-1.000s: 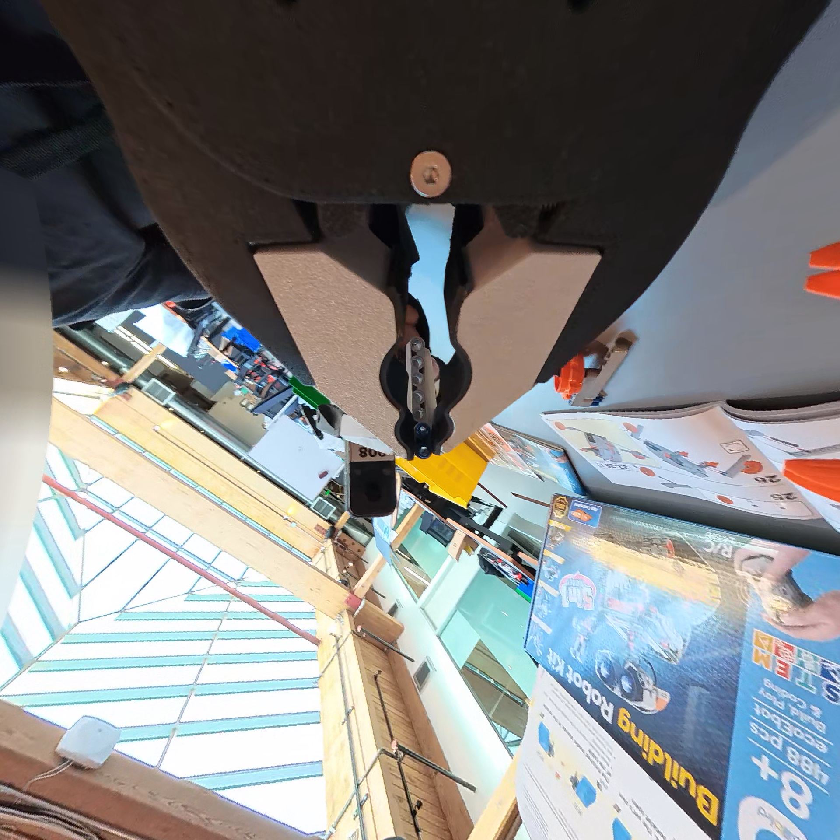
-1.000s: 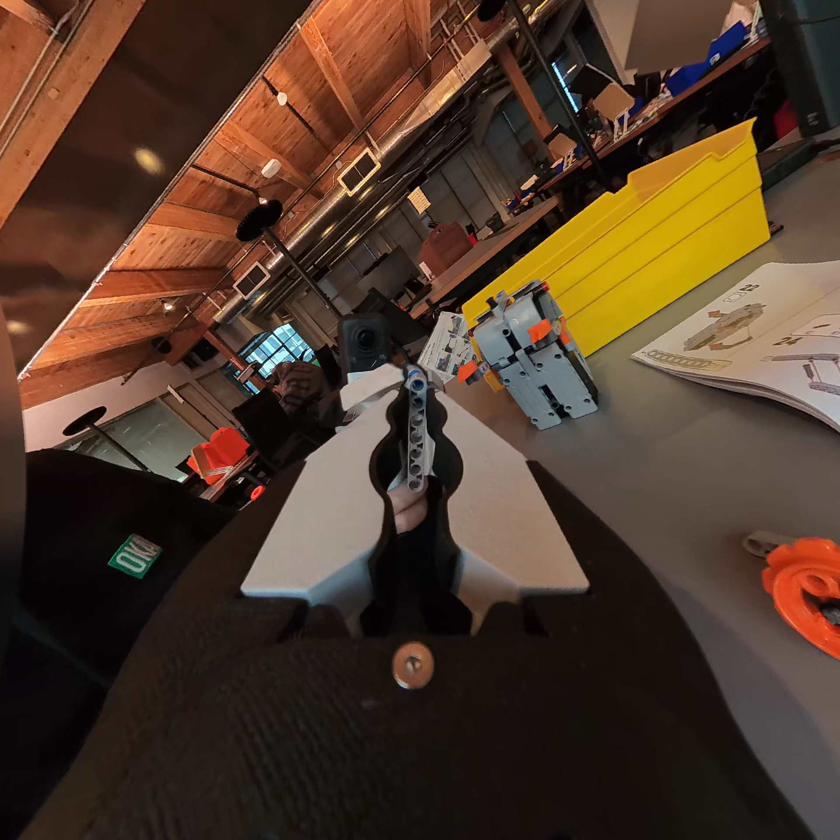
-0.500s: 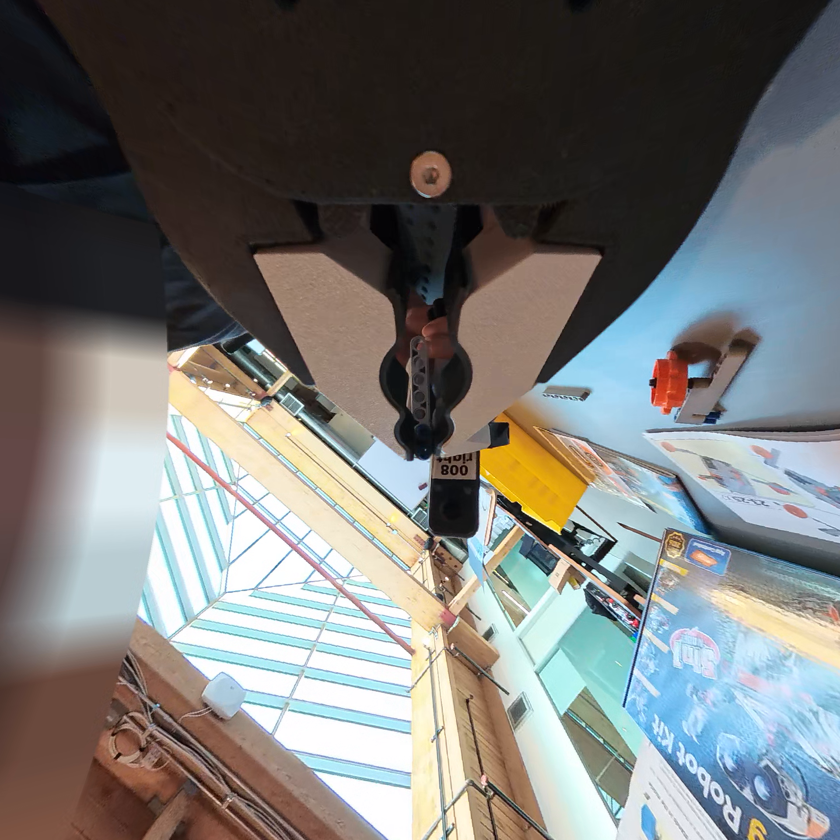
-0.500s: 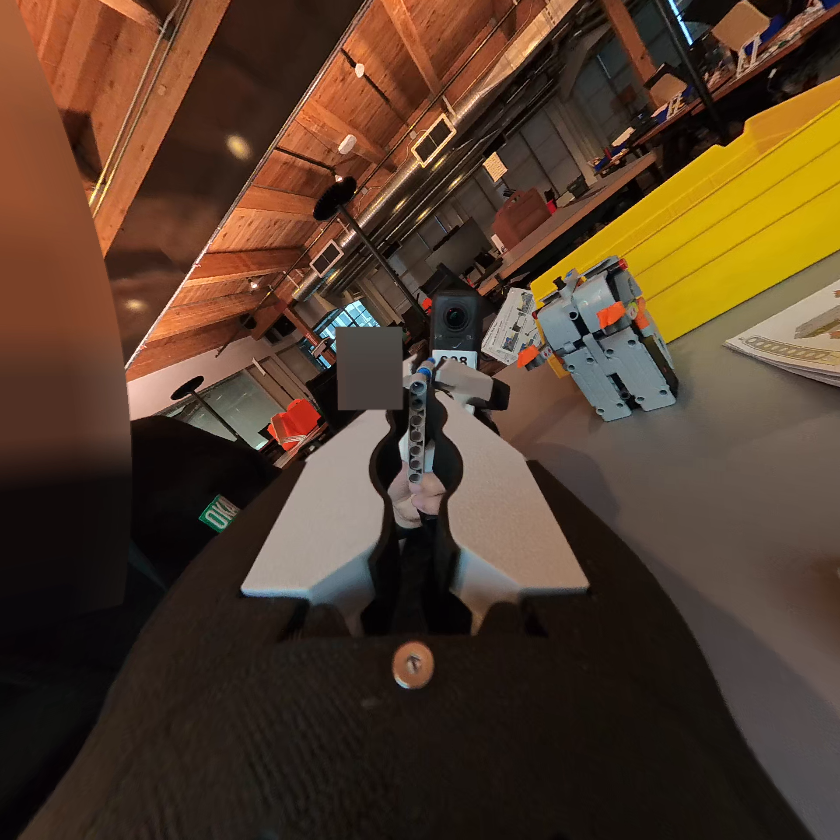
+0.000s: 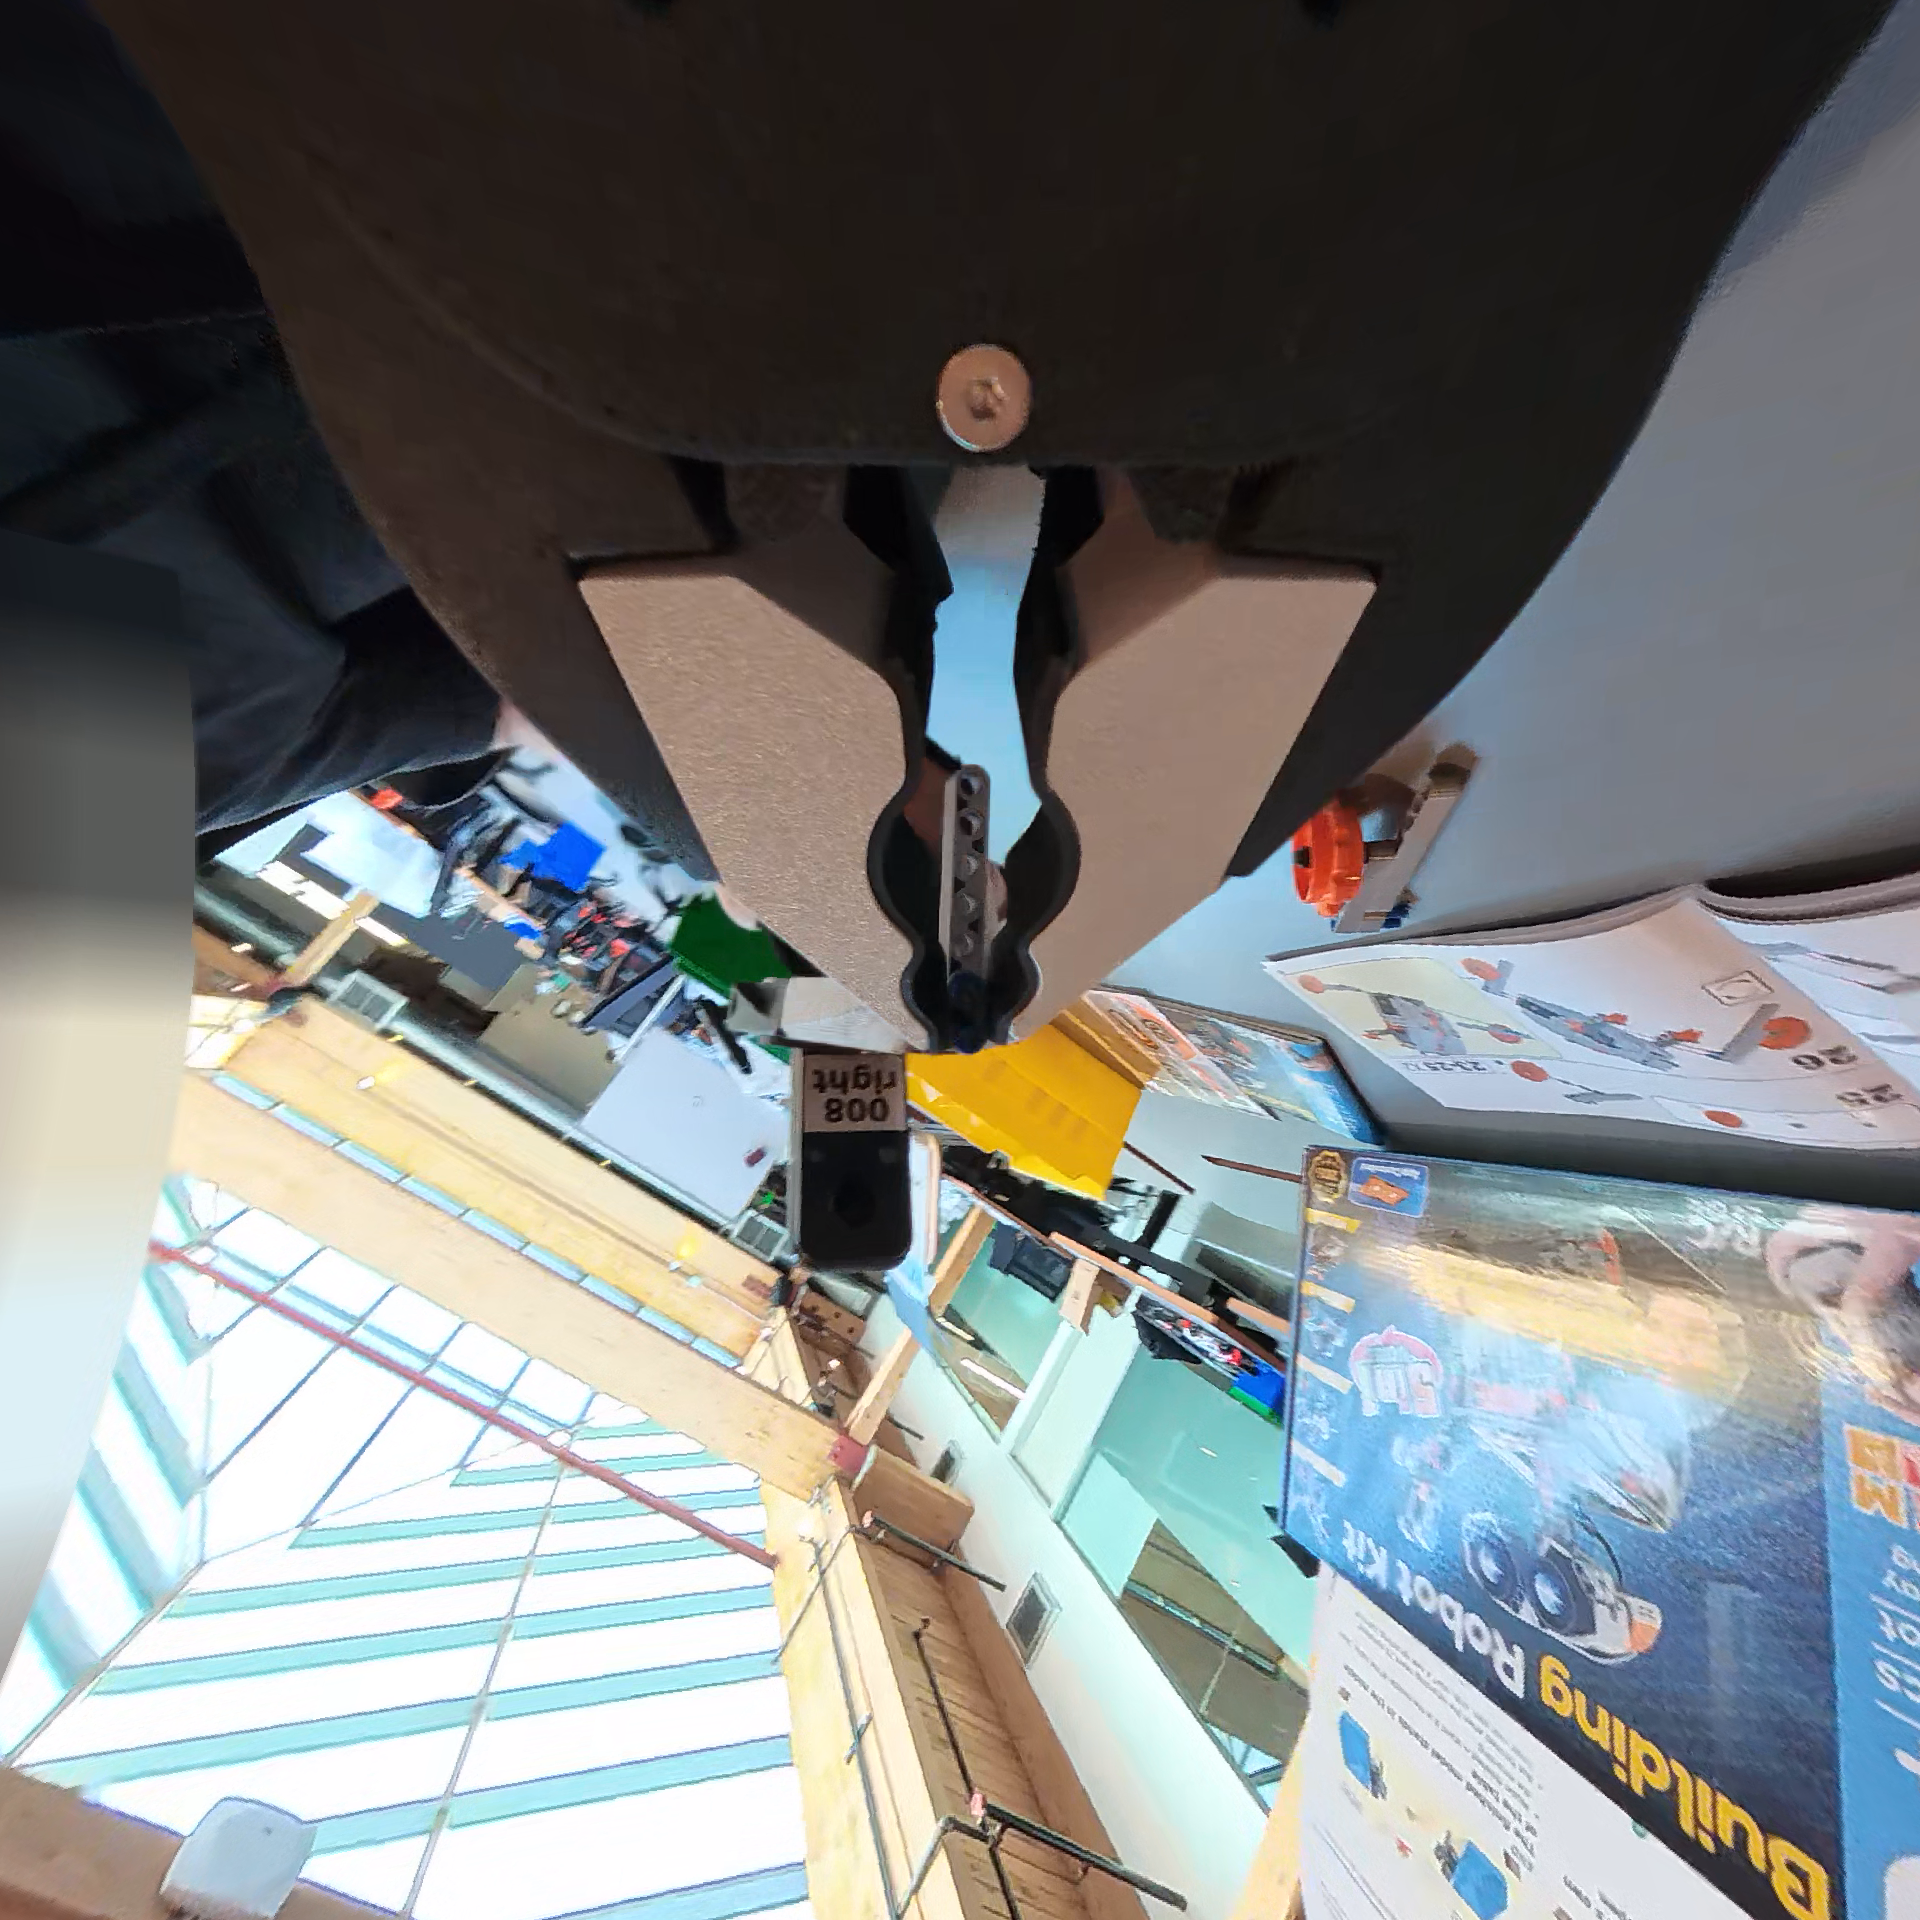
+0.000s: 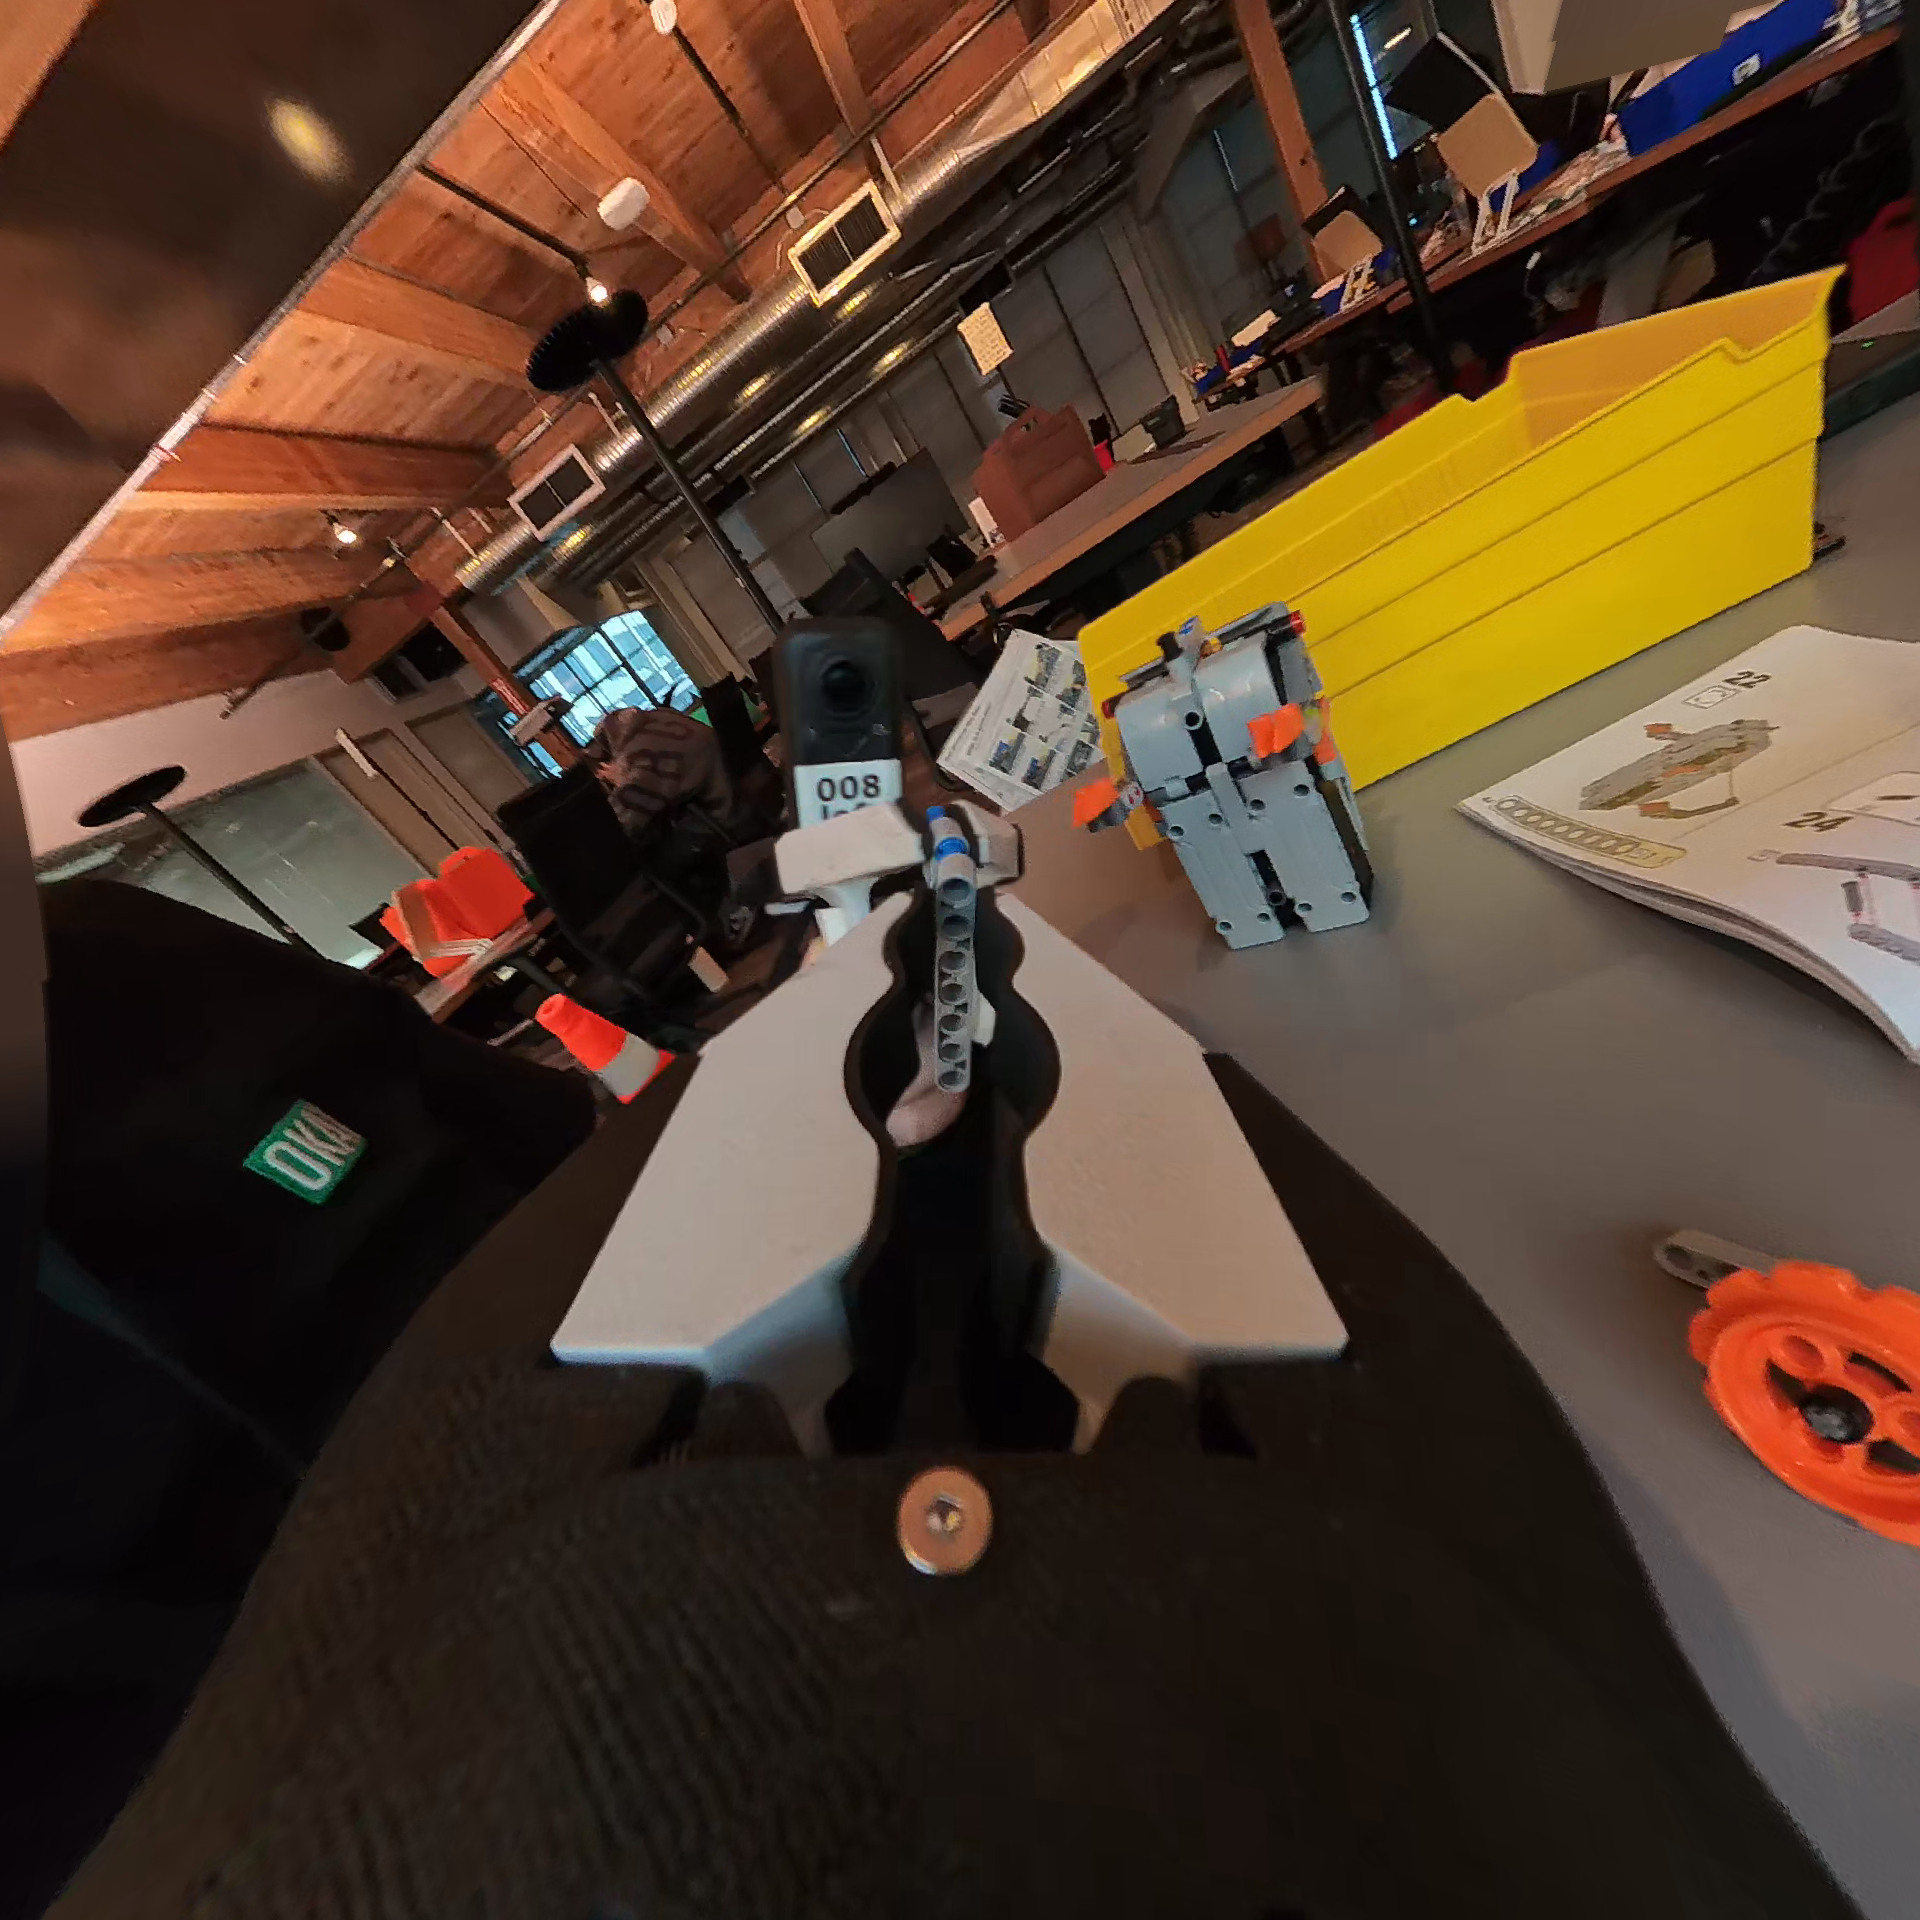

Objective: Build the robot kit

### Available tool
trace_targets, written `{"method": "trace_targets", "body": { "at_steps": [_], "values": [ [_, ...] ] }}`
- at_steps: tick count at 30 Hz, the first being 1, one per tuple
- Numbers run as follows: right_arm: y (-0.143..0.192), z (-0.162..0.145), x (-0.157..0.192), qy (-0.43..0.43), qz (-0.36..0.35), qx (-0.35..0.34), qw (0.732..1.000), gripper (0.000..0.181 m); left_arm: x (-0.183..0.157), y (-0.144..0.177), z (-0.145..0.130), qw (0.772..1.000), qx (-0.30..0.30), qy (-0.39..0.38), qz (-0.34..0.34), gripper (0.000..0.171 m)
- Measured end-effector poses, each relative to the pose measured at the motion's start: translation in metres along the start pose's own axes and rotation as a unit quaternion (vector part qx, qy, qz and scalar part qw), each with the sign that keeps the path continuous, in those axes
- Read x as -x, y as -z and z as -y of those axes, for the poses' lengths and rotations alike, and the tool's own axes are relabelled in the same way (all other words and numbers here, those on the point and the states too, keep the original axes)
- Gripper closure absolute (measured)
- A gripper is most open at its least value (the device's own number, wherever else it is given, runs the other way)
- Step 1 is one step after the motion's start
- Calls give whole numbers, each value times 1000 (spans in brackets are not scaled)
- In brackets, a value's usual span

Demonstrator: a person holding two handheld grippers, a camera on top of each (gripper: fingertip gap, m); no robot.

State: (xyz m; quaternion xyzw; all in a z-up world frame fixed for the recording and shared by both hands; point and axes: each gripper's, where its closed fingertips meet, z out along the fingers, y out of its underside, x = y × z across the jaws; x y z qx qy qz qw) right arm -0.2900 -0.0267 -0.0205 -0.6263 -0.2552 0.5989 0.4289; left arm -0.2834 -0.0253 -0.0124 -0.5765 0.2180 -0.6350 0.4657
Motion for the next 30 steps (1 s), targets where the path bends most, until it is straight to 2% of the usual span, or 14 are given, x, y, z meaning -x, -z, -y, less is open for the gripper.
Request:
{"method": "trace_targets", "body": {
  "at_steps": [3, 6, 16, 23, 30],
  "values": [
    [0, -1, -2, 27, -21, 5, 999, 176, -1, -1, -1, 999, 6, -45, 28, 166],
    [0, -1, -1, 37, -23, 7, 999, 176, -1, 0, -1, 998, 7, -54, 31, 165],
    [4, -13, 9, 42, 39, 65, 996, 177, -10, 4, -12, 992, 48, 85, -75, 165],
    [7, -18, 8, 14, 58, 84, 995, 177, -6, 2, -19, 991, 67, 88, -74, 165],
    [7, -24, -2, 68, 7, 112, 991, 177, 3, 2, -27, 995, 94, 20, -25, 166]
  ]
}}
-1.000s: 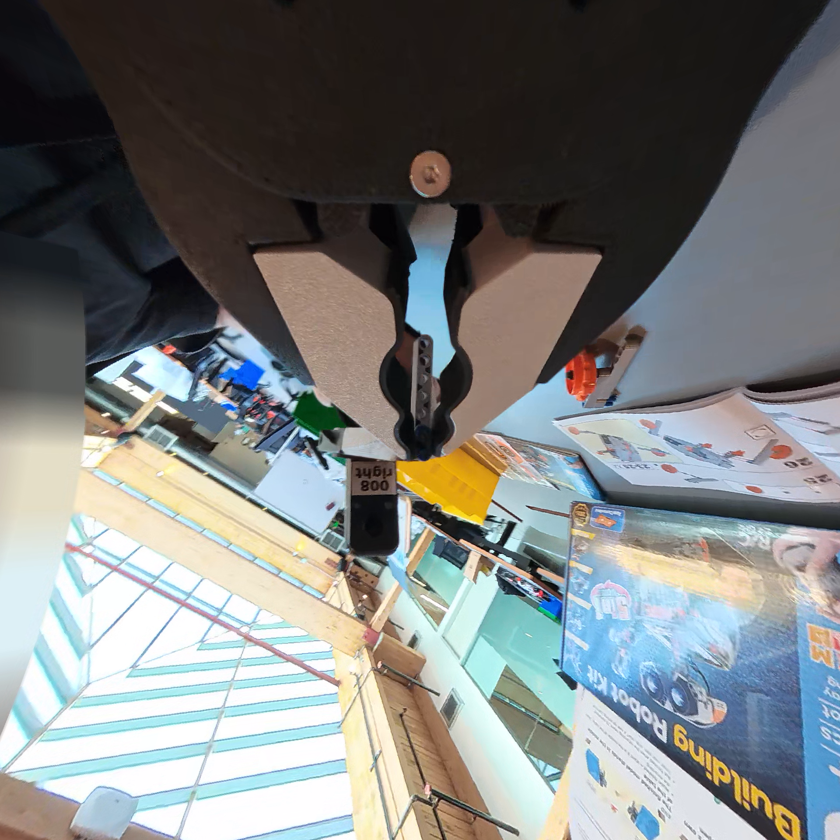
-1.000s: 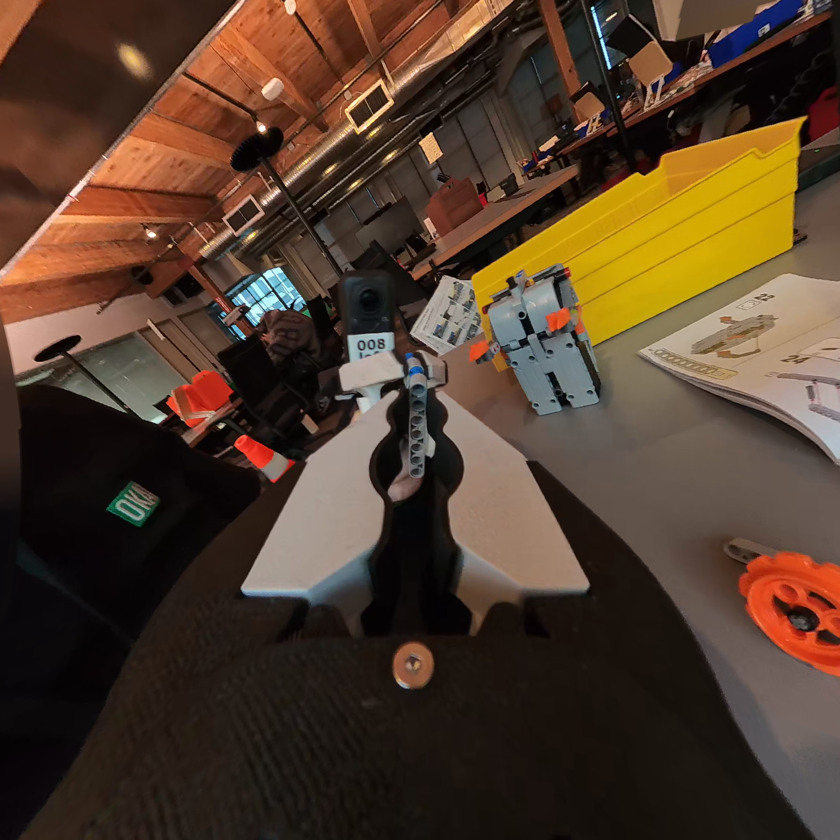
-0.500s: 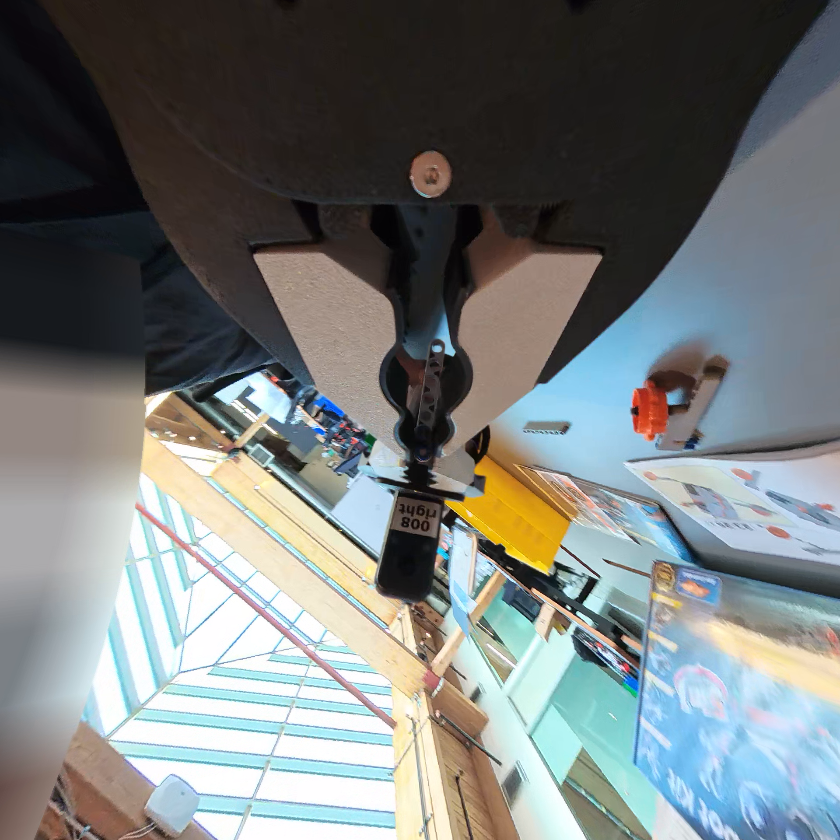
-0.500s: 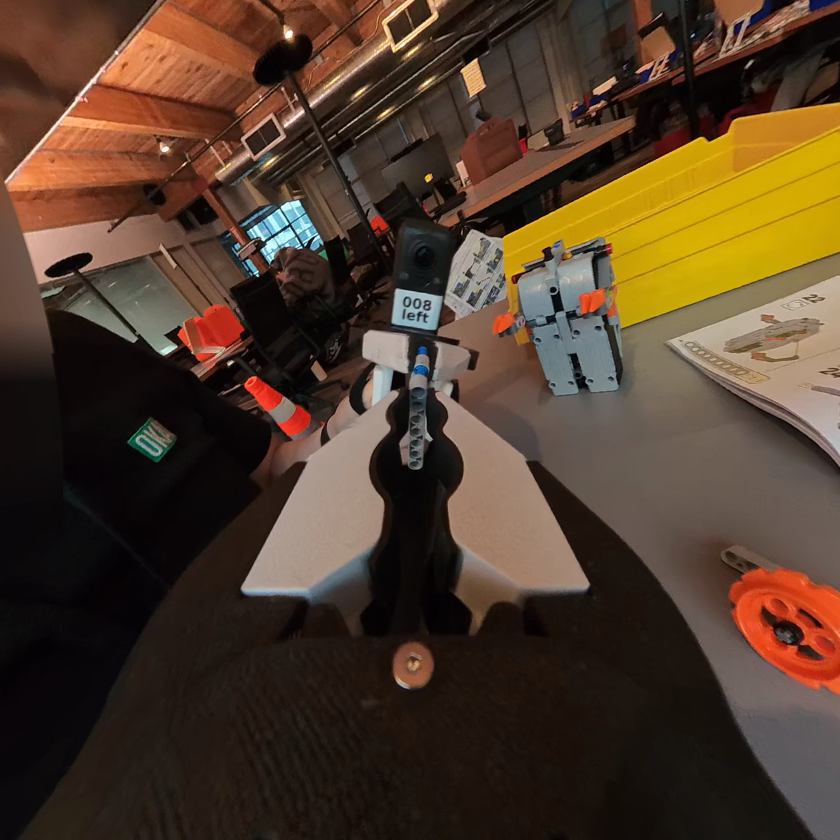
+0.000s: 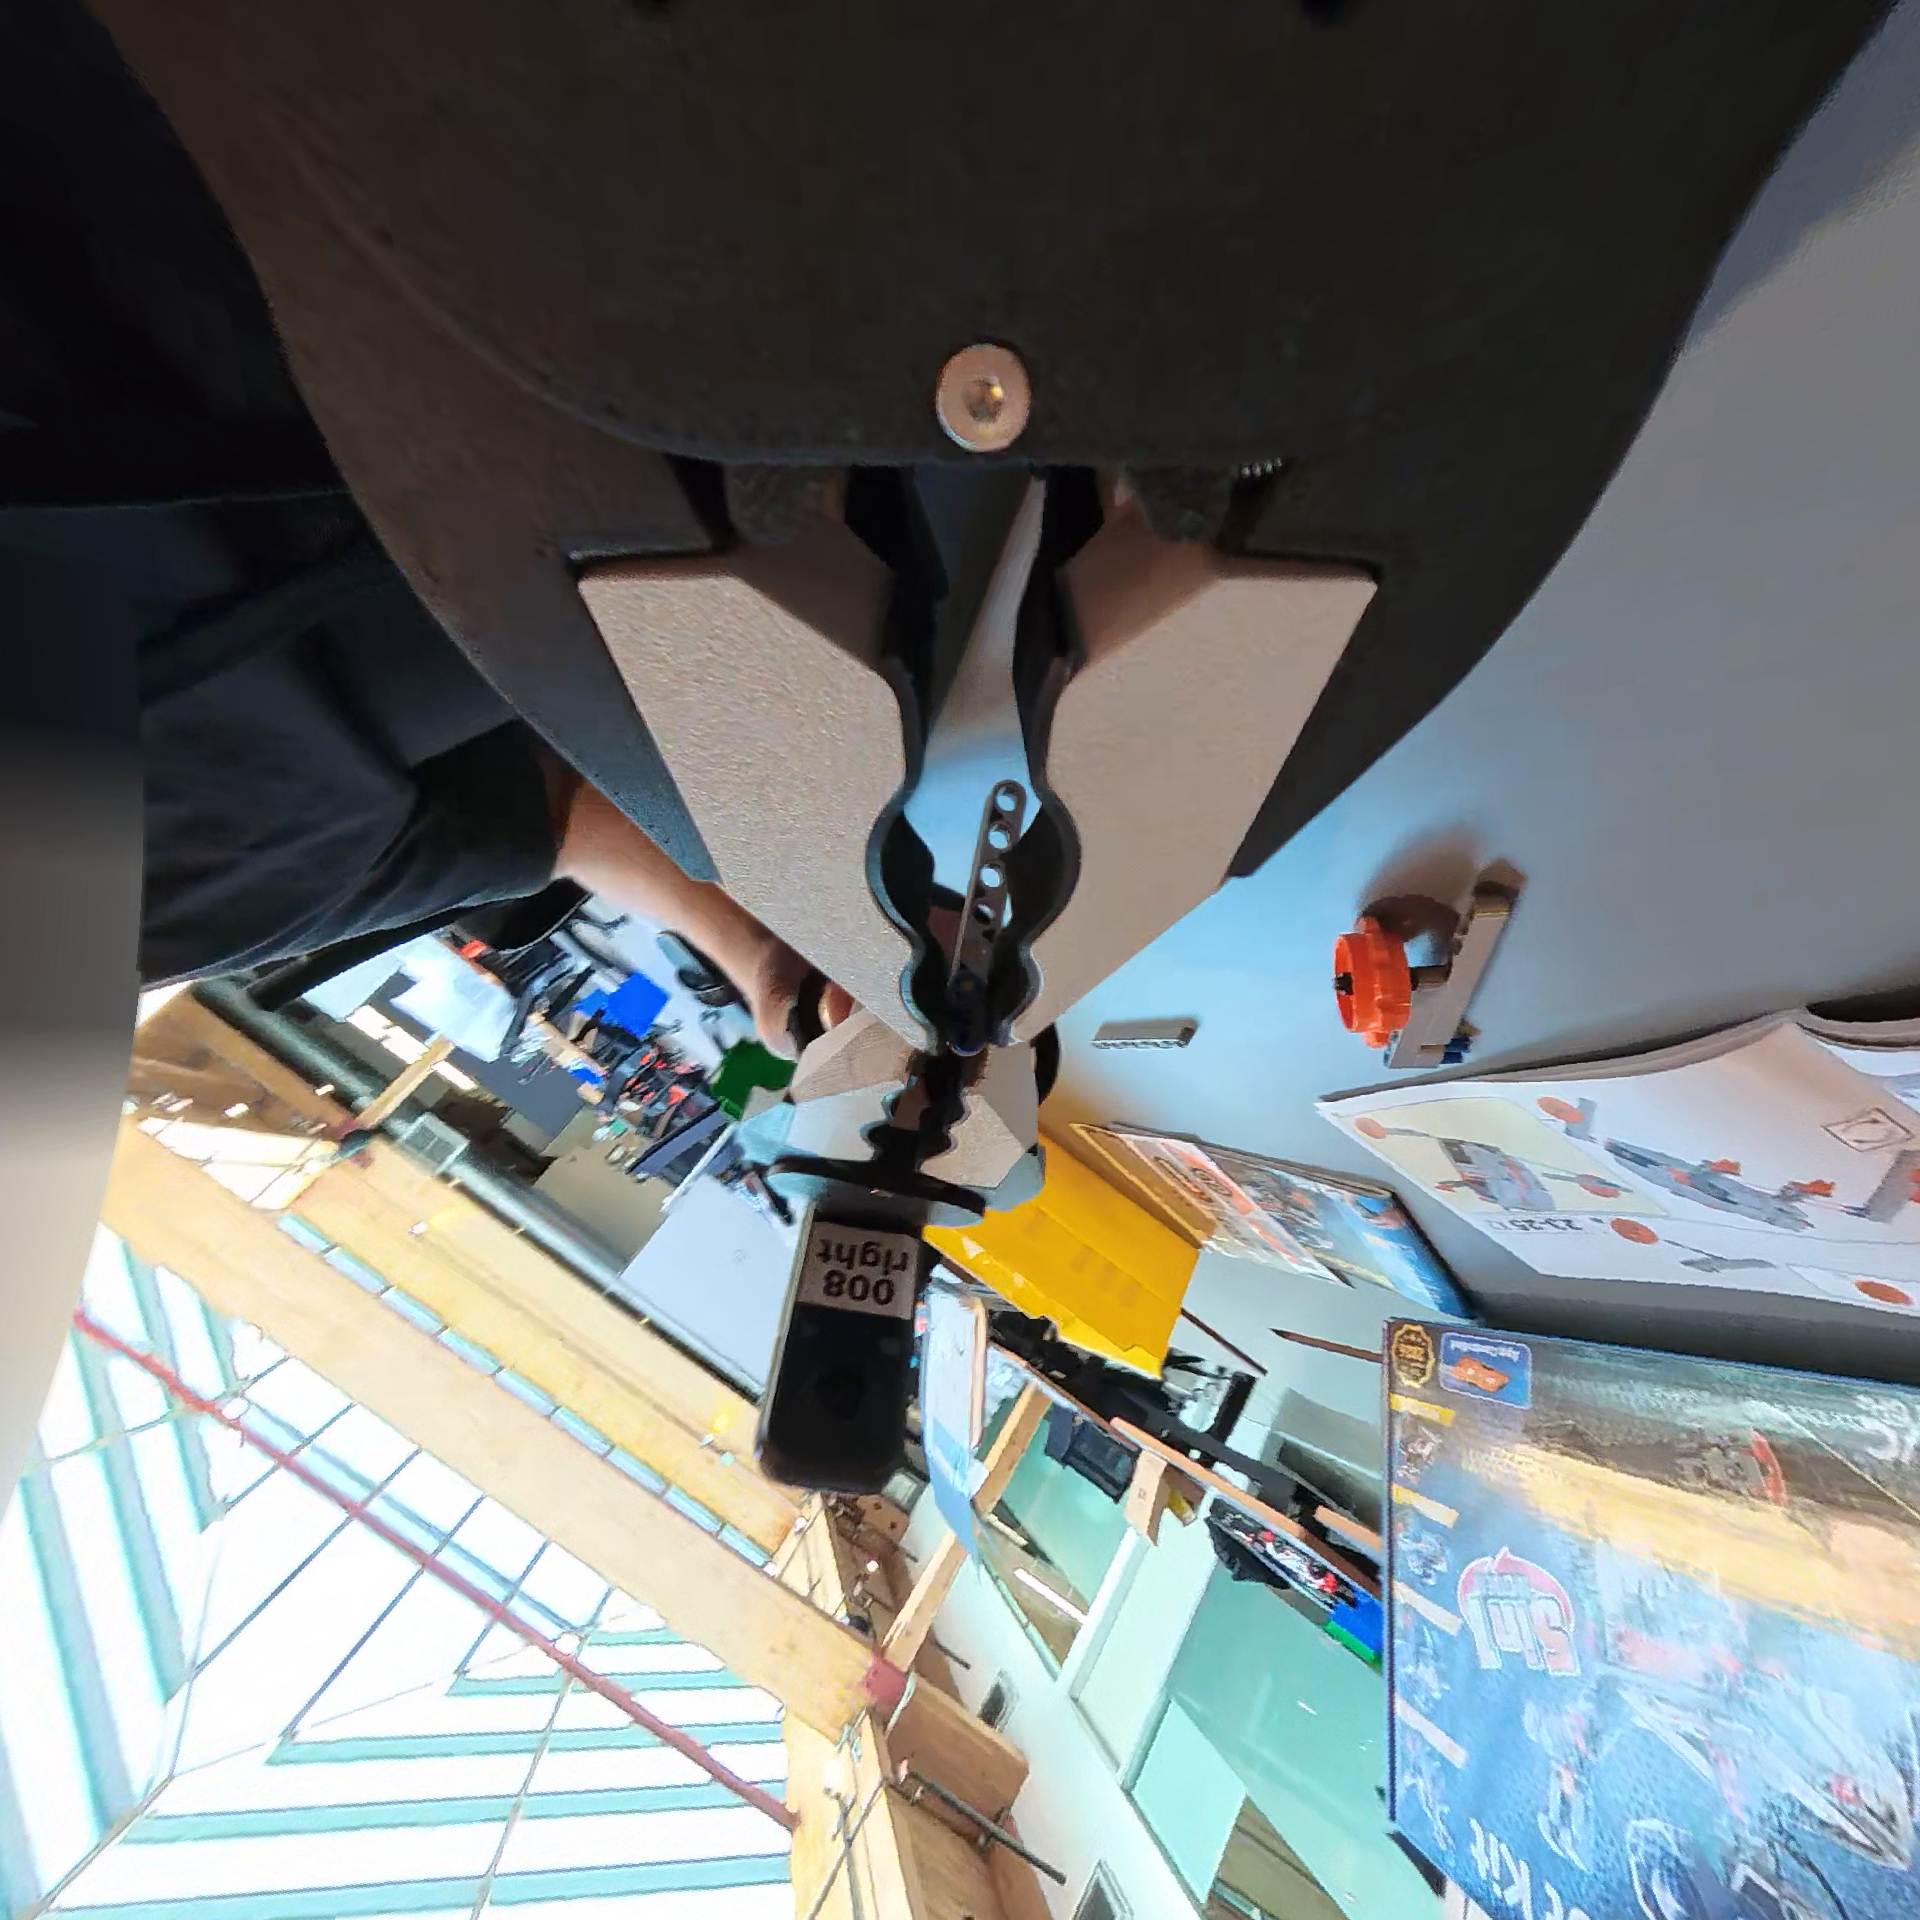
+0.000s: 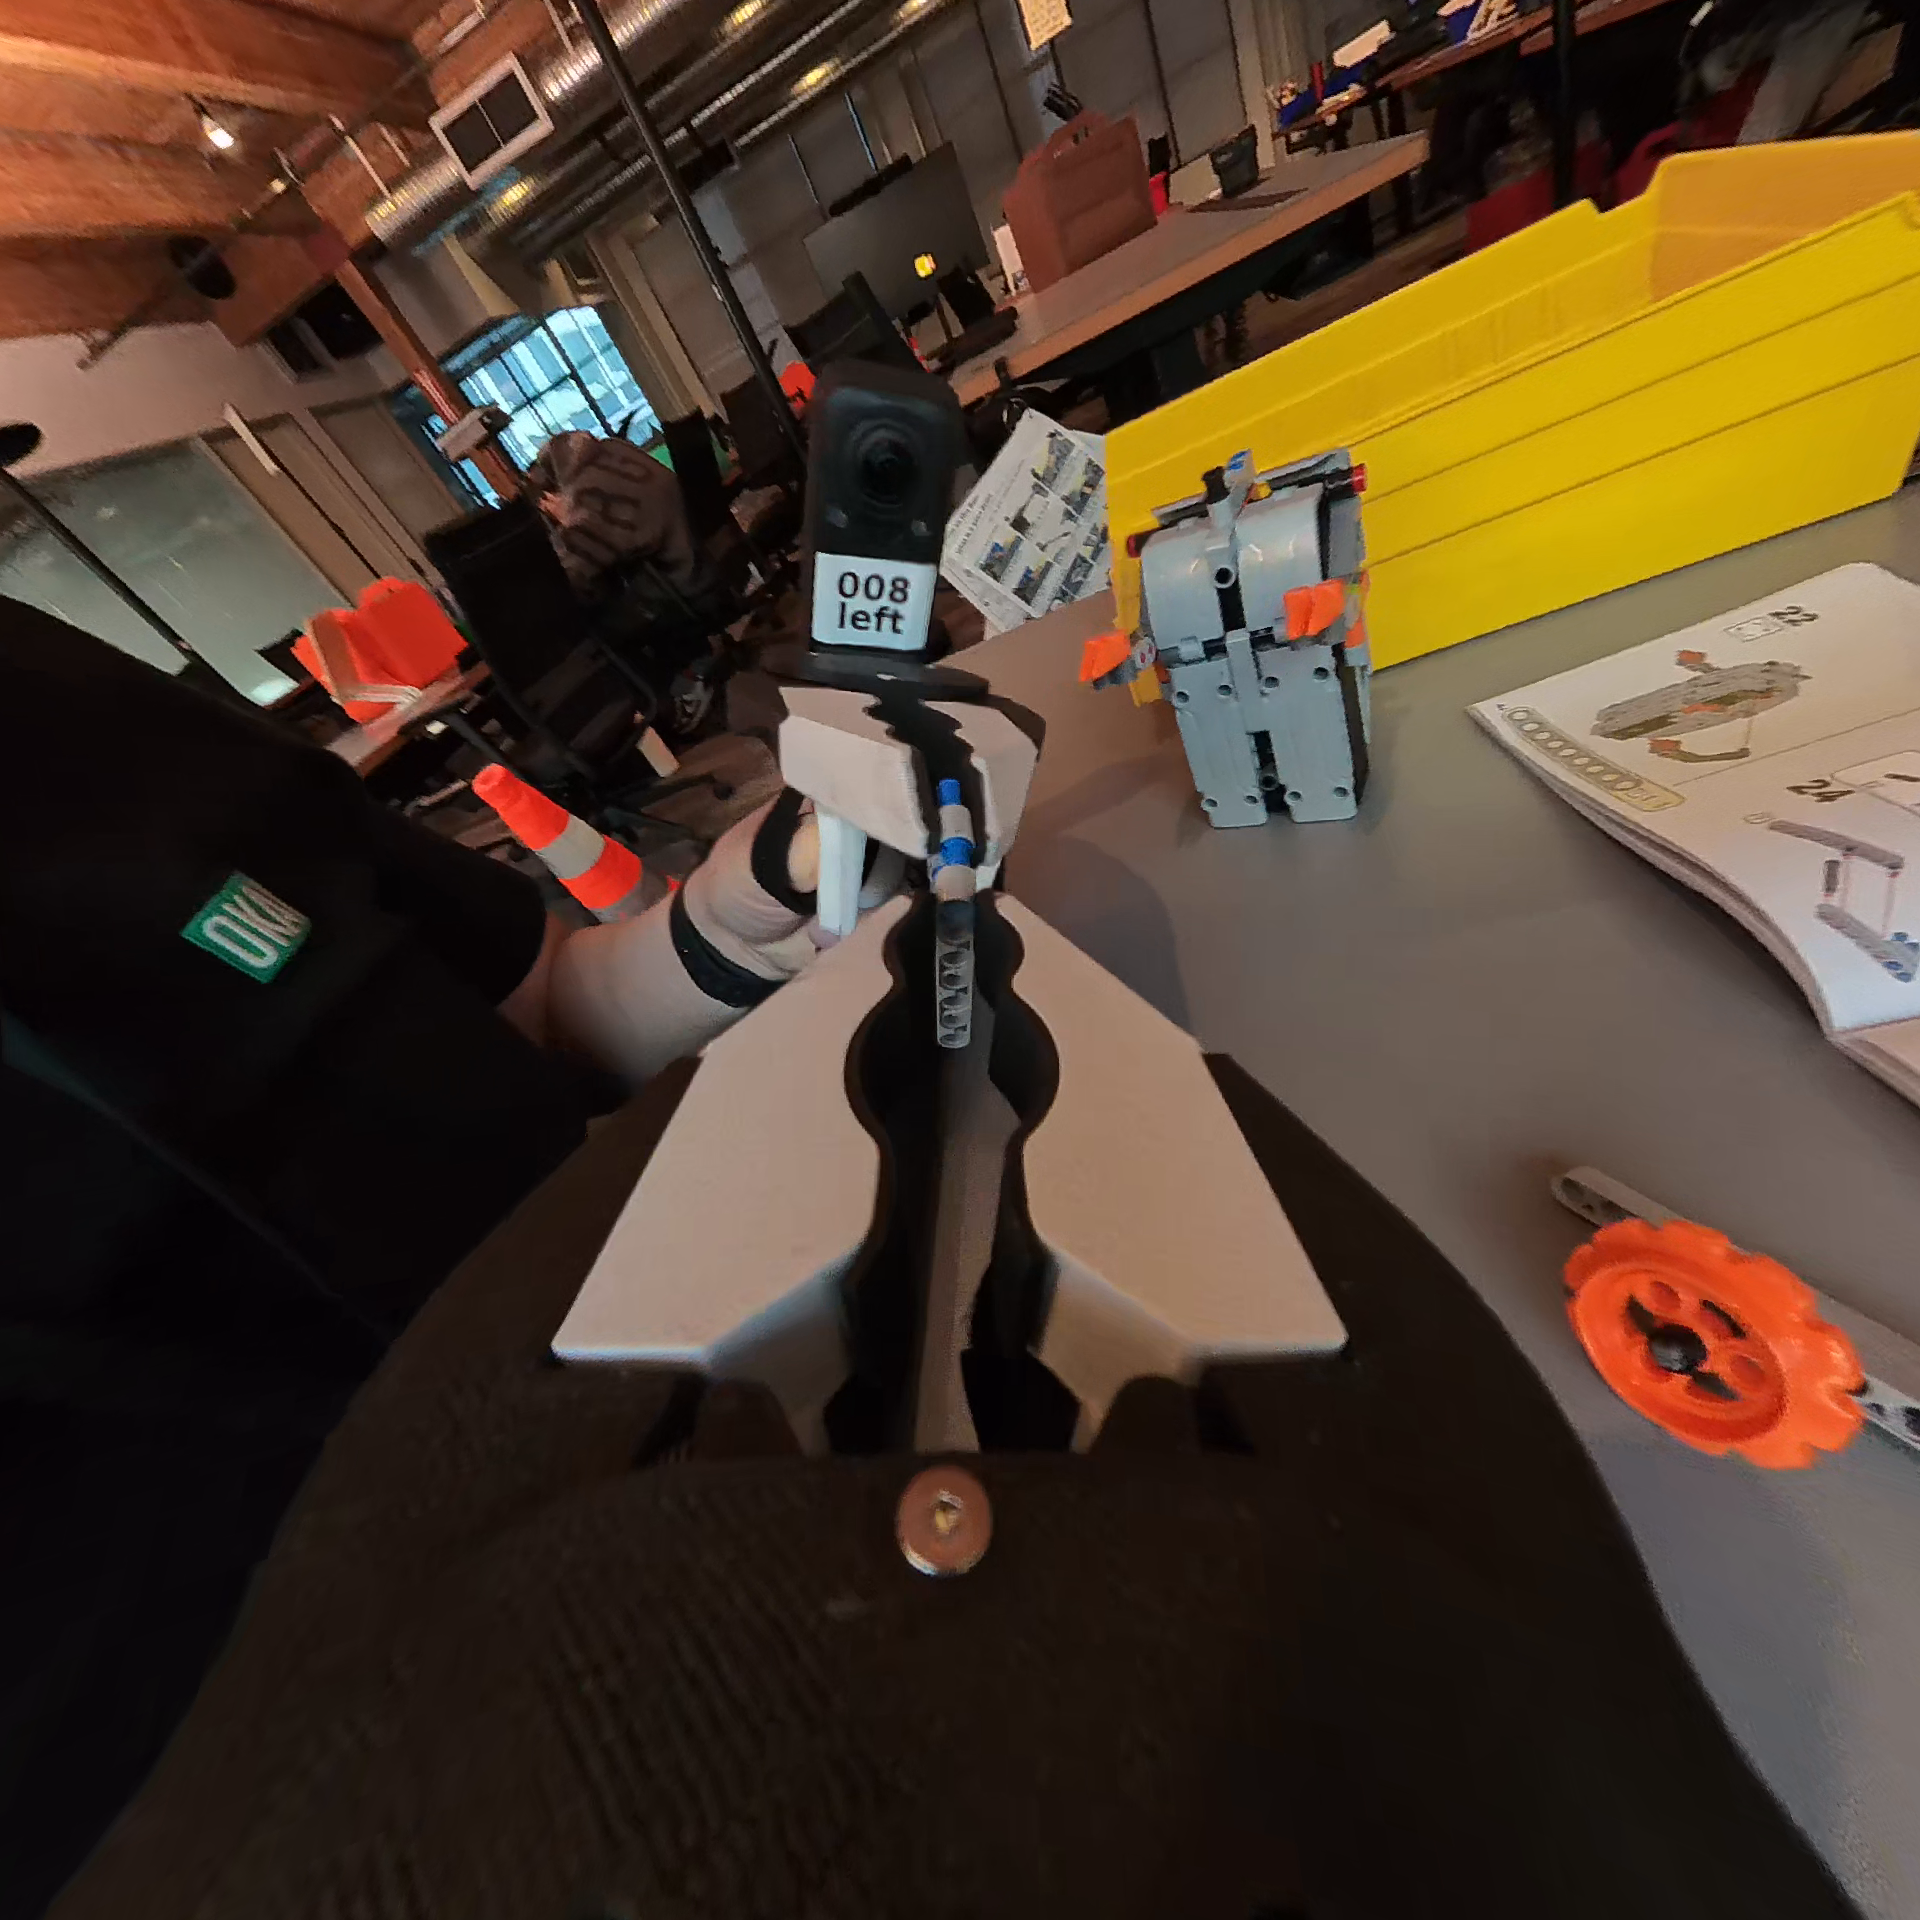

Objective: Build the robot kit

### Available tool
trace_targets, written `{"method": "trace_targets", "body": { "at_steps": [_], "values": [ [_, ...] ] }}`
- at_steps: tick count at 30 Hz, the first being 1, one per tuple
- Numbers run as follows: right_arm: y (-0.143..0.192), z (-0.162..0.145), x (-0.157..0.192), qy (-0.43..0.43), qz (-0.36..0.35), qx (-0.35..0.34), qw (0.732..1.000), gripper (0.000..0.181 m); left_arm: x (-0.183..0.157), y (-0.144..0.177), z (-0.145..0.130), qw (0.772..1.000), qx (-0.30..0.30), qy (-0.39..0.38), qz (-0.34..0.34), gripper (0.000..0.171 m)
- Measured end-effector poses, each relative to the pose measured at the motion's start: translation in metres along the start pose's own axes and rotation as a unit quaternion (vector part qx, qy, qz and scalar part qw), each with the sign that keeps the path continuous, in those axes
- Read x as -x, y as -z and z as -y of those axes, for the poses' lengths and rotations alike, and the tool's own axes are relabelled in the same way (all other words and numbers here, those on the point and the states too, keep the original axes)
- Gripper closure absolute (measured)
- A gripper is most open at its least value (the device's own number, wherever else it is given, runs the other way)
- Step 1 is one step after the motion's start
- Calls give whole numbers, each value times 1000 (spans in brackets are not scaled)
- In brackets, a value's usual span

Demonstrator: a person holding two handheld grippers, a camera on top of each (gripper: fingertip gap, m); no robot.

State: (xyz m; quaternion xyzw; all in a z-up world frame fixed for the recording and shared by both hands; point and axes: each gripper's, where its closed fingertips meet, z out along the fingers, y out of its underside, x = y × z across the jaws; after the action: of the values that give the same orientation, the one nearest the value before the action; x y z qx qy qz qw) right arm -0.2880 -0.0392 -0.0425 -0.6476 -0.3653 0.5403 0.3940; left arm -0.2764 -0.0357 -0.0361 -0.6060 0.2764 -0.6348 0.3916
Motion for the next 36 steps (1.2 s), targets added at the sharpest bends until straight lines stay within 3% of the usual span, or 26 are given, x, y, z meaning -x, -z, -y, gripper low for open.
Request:
{"method": "trace_targets", "body": {
  "at_steps": [6, 9, 12, 20, 29, 36],
  "values": [
    [0, -2, 2, 45, -9, 12, 999, 177, -5, 0, -1, 998, 11, -59, 18, 165],
    [2, 7, 14, 0, 58, -17, 998, 176, -19, 0, 6, 998, -8, -65, -17, 166],
    [2, 7, 10, -30, 70, -30, 997, 176, -15, 0, 8, 997, -10, -76, -2, 167],
    [1, 7, 7, -48, 72, -32, 996, 176, -9, 2, 7, 1000, -13, -24, -9, 167],
    [1, 9, 17, -107, 136, -42, 984, 177, -18, 5, 7, 994, -15, 66, -86, 166],
    [0, 19, 19, -123, 162, -86, 975, 177, -21, 6, 17, 993, -46, 57, -90, 166]
  ]
}}
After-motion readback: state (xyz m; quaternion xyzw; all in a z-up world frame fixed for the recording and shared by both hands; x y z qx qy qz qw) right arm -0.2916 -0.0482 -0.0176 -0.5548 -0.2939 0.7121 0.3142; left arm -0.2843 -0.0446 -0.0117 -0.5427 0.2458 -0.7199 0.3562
